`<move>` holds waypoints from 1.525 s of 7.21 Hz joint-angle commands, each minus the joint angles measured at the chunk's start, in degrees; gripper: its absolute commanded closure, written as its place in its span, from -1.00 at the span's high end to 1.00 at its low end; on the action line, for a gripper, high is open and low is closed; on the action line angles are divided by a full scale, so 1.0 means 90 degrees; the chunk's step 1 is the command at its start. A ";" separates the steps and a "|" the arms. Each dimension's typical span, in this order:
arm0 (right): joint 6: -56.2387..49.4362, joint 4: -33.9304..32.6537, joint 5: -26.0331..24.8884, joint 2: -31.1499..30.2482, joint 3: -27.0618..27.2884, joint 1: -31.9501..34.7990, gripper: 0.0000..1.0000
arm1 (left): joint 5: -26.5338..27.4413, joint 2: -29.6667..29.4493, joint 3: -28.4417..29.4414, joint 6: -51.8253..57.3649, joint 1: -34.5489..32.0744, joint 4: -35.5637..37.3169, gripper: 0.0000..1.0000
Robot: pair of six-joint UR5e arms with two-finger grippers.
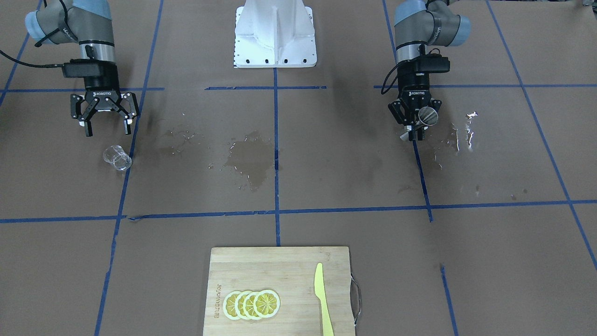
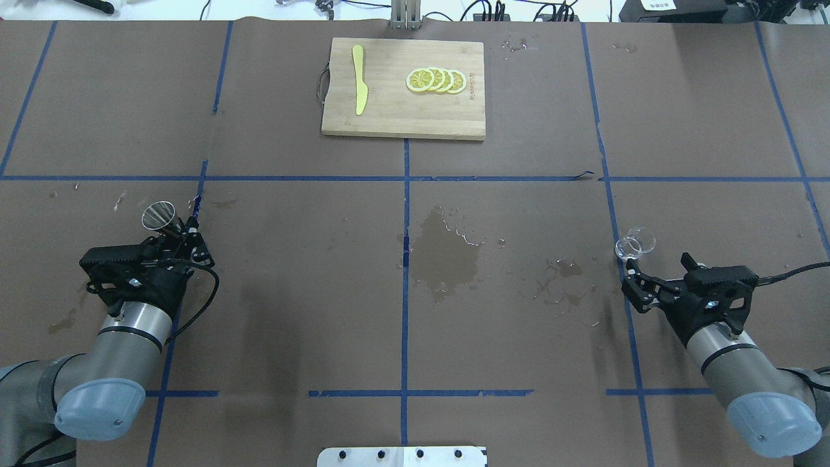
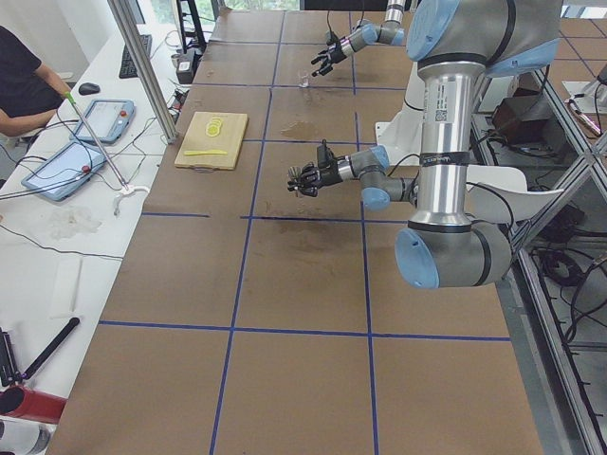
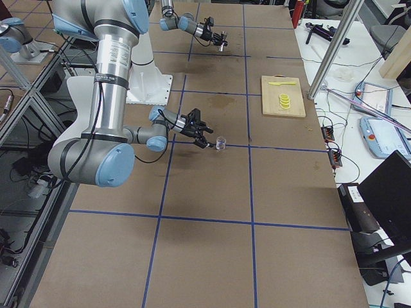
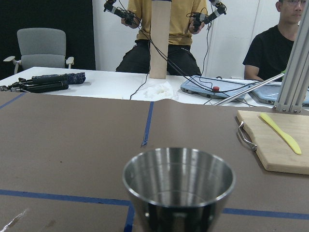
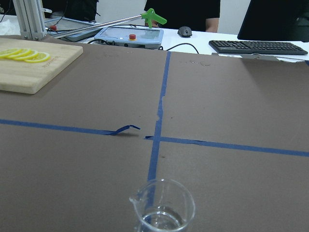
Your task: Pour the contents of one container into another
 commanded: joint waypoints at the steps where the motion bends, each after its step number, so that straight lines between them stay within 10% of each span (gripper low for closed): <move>1: -0.0029 0.0003 -0.0025 0.0265 -0.0377 -0.0007 1.00 | 0.0004 -0.0059 0.0072 0.0007 0.0001 0.0005 -1.00; 11: -0.0459 0.0013 0.0073 0.0754 -0.0896 0.0540 0.99 | -0.0279 -0.0108 0.0082 0.2322 0.0010 -0.1860 -1.00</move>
